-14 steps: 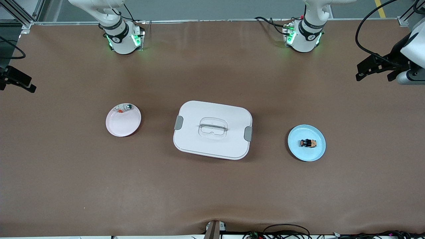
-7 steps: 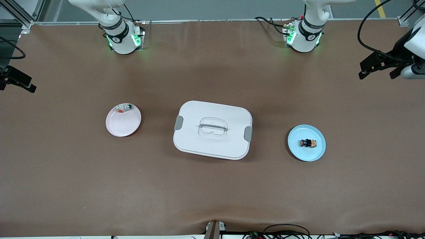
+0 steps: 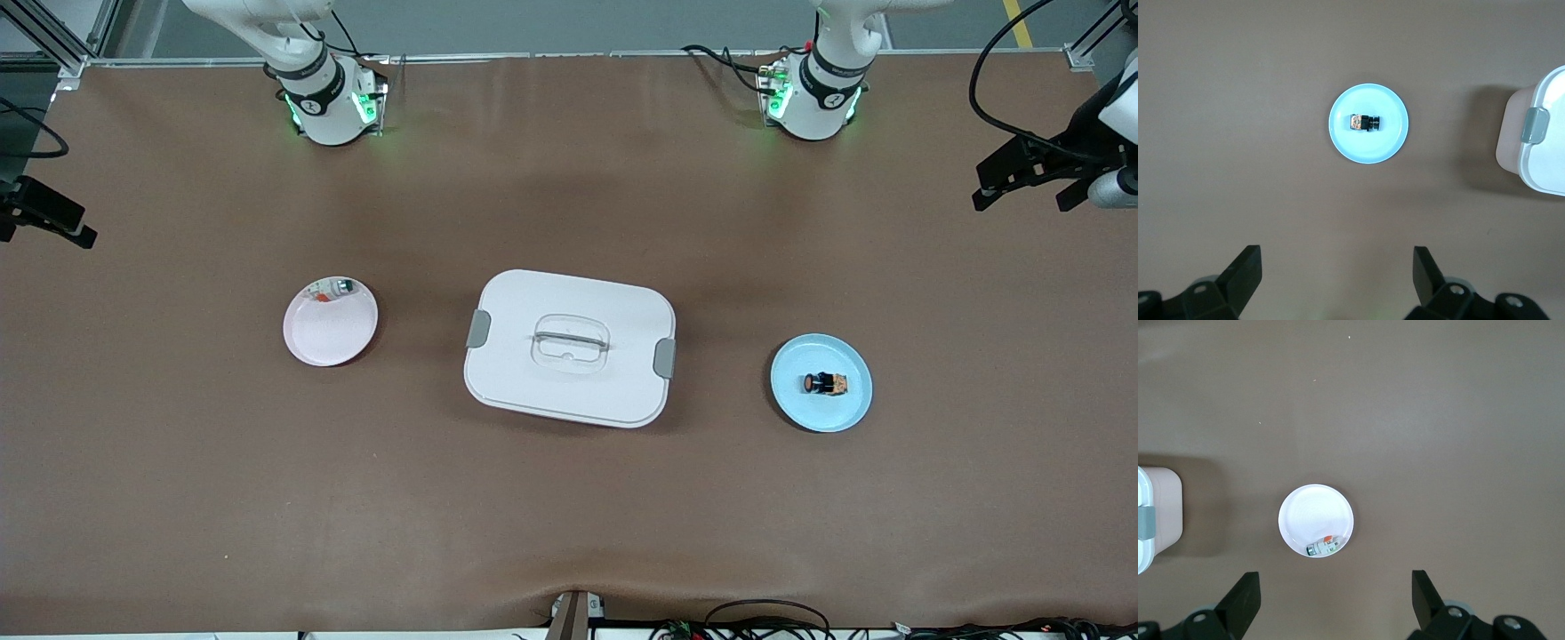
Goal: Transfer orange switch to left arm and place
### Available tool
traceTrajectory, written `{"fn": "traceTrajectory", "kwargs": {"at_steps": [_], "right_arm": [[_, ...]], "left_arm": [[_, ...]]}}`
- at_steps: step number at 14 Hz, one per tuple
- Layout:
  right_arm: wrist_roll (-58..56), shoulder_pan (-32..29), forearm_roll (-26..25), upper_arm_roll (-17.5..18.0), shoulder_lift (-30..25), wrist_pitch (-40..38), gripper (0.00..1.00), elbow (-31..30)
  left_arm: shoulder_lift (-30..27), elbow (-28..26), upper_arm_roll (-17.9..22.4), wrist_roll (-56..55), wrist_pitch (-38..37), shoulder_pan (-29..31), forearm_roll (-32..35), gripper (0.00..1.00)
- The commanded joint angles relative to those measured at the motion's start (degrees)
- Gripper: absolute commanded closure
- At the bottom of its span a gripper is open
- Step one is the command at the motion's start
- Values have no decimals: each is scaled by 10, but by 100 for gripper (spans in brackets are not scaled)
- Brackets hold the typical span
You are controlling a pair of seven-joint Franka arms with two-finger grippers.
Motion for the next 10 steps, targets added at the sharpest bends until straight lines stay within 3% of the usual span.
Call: {"fn": "traceTrajectory", "kwargs": {"at_steps": [1,10], "right_arm": [[3,-3,-5,4,-15,11,0,-16],[2,-3,-7,4,-15,17,0,-17]], "left_arm": [[-7,-7,-3,5,3,-1,-1,0],[-2,6,-18,9,-5,-4,23,0]]}}
